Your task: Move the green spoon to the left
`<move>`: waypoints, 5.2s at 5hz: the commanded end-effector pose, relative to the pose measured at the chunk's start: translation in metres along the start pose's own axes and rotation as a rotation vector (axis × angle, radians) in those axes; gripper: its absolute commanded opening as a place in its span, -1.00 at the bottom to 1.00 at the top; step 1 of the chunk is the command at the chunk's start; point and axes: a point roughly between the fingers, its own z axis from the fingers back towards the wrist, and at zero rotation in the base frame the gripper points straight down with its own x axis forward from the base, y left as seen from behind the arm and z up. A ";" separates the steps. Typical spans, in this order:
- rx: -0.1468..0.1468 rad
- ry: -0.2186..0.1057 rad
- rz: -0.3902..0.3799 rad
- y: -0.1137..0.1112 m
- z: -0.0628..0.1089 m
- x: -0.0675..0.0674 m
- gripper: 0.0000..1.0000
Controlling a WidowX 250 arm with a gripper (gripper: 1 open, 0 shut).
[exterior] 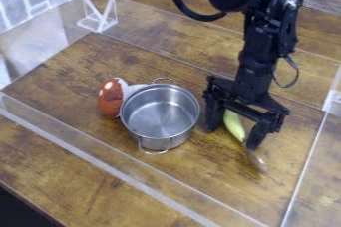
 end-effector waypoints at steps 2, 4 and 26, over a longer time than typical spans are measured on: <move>-0.005 -0.038 -0.055 -0.009 0.016 0.019 1.00; -0.017 -0.018 0.004 -0.013 0.019 0.028 -1.00; -0.216 0.148 -0.105 0.001 0.059 -0.005 -1.00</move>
